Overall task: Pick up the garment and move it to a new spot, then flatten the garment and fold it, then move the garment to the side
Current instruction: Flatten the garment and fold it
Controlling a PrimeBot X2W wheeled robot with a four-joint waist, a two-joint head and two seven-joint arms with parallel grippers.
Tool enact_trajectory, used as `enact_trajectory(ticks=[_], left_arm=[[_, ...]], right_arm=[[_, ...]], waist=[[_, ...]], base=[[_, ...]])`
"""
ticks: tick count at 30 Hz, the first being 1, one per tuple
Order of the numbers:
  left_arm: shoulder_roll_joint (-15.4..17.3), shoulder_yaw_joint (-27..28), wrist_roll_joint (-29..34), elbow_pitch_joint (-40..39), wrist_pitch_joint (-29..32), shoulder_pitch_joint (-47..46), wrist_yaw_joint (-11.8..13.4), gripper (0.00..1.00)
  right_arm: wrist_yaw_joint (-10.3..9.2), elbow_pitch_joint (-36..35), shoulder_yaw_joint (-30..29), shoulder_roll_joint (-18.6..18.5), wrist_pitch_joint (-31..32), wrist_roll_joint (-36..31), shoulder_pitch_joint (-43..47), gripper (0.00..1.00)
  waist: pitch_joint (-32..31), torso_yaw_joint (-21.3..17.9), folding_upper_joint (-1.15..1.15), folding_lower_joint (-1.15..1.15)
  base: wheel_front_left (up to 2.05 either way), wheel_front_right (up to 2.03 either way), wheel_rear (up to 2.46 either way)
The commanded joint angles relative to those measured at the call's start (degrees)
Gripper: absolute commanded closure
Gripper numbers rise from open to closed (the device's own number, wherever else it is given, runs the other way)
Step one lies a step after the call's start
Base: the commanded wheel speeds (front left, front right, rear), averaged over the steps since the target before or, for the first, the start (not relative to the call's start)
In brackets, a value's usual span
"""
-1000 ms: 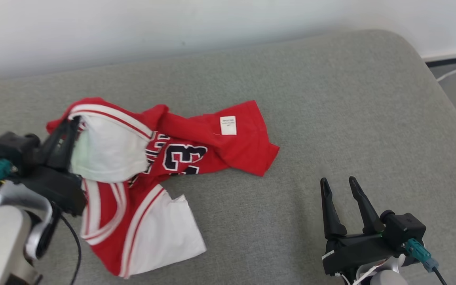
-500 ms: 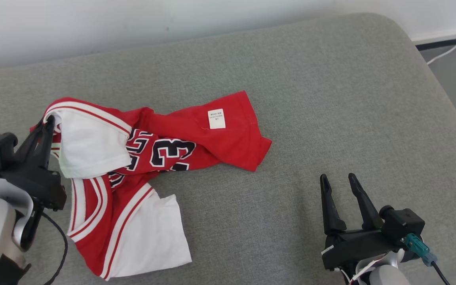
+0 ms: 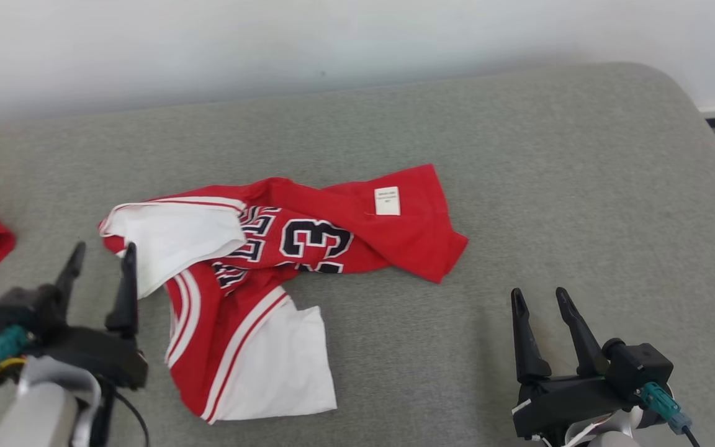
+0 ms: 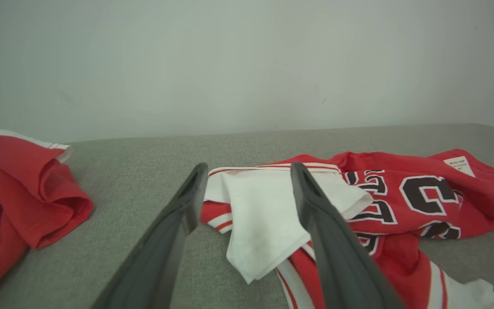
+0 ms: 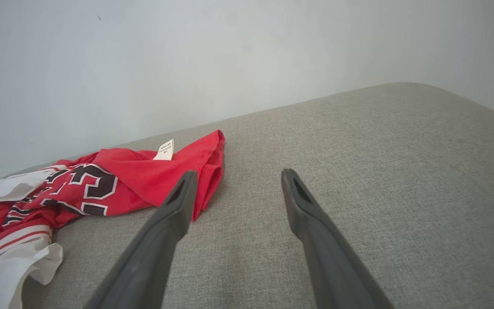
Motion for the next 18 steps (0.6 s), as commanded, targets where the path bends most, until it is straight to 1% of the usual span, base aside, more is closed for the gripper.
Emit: enact_trajectory(ticks=[1,7,10,14,18], left_arm=[[-0.4,0.0,-0.1,-1.0,-0.3,1.7,0.6,0.0],[-3.4,-2.0,-0.1,-7.8,0.0,8.4,4.0,0.0],[-4.6,-3.3,-0.4,-9.3,0.2,10.8,4.4,0.0],[-5.8,-4.7,-0.8,-8.8,0.3,12.9,4.3,0.0],[-6.6,-5.1,-1.6,-7.6,0.0,14.8,4.7,0.0]], right_arm=[[0.04,0.0,0.0,-0.1,0.0,-0.2,0.8,0.0],[0.04,0.1,-0.3,-0.1,0.0,-0.2,1.1,0.0],[0.04,0.2,-0.4,-0.1,0.0,-0.4,1.2,0.0],[0.04,0.5,-0.3,-0.1,0.0,-0.6,1.2,0.0],[0.04,0.5,0.2,-0.1,0.0,-0.5,0.6,0.0]], waist=[[-0.7,1.5,0.0,0.0],[-0.9,3.1,0.0,0.0],[-1.1,3.8,0.0,0.0],[-1.3,4.1,0.0,0.0],[-1.5,3.6,0.0,0.0]], base=[[0.0,0.0,0.0],[0.0,0.0,0.0],[0.0,0.0,0.0],[0.0,0.0,0.0],[0.0,0.0,0.0]])
